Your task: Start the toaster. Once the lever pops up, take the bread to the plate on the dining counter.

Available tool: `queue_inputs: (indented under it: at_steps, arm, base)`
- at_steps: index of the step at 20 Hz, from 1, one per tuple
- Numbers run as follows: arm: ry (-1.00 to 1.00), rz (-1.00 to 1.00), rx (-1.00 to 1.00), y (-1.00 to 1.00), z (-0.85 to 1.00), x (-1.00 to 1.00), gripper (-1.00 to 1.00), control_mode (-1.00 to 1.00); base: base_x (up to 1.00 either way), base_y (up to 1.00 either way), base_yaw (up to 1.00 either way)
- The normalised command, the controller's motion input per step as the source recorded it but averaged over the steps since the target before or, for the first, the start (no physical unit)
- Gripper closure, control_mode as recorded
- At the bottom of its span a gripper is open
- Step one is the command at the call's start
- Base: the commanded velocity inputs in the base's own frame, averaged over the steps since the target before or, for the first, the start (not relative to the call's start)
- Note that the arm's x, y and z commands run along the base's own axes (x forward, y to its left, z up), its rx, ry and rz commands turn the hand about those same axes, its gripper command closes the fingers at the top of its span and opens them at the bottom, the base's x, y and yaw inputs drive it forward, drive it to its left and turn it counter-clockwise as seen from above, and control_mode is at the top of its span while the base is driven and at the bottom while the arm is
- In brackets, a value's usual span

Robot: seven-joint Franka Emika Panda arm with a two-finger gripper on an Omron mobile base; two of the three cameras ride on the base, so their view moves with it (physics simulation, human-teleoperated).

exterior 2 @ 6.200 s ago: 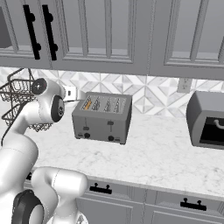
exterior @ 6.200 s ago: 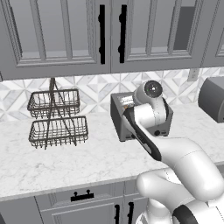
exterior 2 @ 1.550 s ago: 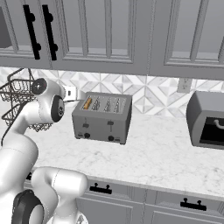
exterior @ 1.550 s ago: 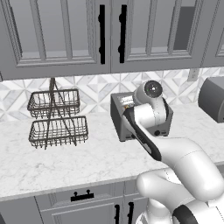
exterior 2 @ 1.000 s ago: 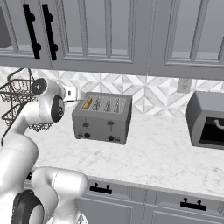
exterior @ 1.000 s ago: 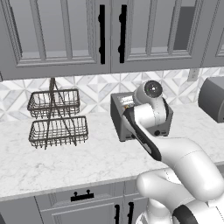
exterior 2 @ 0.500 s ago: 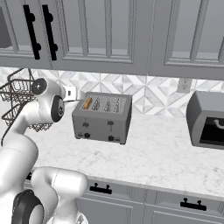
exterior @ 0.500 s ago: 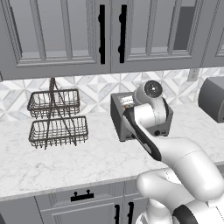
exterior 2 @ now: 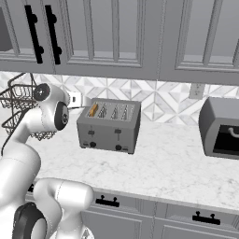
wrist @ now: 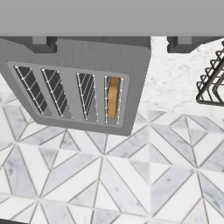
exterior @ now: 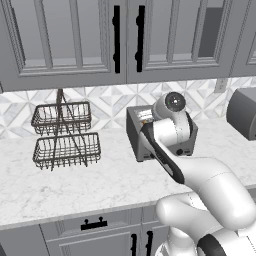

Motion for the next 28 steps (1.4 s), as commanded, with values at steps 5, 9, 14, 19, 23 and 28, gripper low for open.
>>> queue_inputs:
  at_steps: [5, 9, 14, 19, 23, 28]
  arm:
    - [0.00, 0.00, 0.00, 0.00, 0.00, 0.00, -1.00, -1.00]
    - [0.00, 0.00, 0.00, 0.00, 0.00, 0.00, -1.00, -1.00]
    - [0.00, 0.00, 0.00, 0.00, 0.00, 0.00, -1.00, -1.00]
    - [0.00, 0.00, 0.00, 0.00, 0.00, 0.00, -1.00, -1.00]
    - [0.00, 0.00, 0.00, 0.00, 0.00, 0.00, -1.00, -1.00]
    - [0.00, 0.00, 0.00, 0.00, 0.00, 0.00, -1.00, -1.00]
  base:
    - [0.00, 0.00, 0.00]
    - [0.00, 0.00, 0.00]
    - [0.00, 0.00, 0.00]
    - [0.00, 0.00, 0.00]
    - [0.00, 0.00, 0.00]
    - [0.00, 0.00, 0.00]
